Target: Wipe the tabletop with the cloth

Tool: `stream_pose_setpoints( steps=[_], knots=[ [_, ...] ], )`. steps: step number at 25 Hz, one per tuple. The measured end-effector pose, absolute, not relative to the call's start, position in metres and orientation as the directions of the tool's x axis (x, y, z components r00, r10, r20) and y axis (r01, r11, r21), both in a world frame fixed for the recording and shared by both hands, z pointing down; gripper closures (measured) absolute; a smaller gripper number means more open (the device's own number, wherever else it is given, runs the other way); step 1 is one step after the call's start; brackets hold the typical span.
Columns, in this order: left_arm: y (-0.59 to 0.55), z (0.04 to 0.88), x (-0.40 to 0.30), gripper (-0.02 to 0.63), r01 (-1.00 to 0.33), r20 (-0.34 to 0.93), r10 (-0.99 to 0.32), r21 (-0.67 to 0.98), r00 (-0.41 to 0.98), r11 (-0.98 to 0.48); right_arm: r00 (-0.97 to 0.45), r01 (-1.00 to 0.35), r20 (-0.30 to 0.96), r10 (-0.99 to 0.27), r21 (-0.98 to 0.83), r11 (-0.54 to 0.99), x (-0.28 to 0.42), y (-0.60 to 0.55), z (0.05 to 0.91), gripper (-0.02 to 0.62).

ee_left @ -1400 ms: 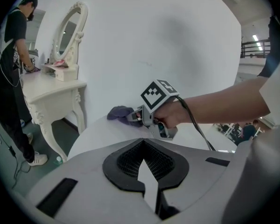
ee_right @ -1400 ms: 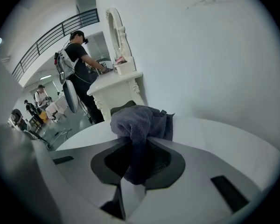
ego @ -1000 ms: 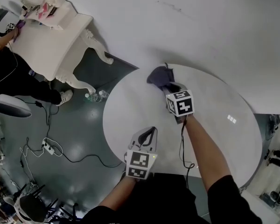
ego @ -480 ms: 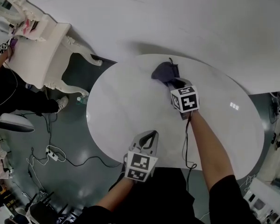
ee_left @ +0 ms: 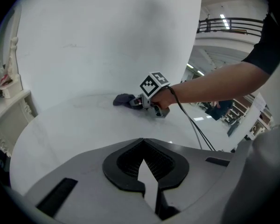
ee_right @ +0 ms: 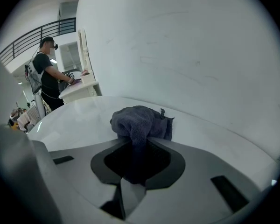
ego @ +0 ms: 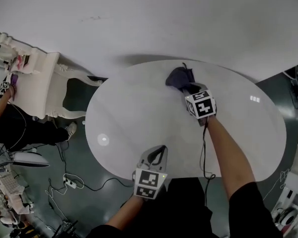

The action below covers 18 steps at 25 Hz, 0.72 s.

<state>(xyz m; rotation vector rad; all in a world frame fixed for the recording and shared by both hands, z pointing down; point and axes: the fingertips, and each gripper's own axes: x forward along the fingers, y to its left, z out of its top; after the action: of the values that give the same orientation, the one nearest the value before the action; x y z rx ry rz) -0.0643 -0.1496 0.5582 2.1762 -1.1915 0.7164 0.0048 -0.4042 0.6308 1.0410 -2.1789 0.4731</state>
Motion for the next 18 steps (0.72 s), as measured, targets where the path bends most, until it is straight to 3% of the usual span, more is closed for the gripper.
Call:
stream_pose_setpoints(
  steps=[18],
  knots=[
    [-0.161, 0.545, 0.046, 0.600, -0.753, 0.700, -0.472, 0.143, 0.535, -0.642, -0.324, -0.847, 0.724, -0.609, 0.065, 0.528, 0.161, -0.402, 0.627, 0.534]
  ],
)
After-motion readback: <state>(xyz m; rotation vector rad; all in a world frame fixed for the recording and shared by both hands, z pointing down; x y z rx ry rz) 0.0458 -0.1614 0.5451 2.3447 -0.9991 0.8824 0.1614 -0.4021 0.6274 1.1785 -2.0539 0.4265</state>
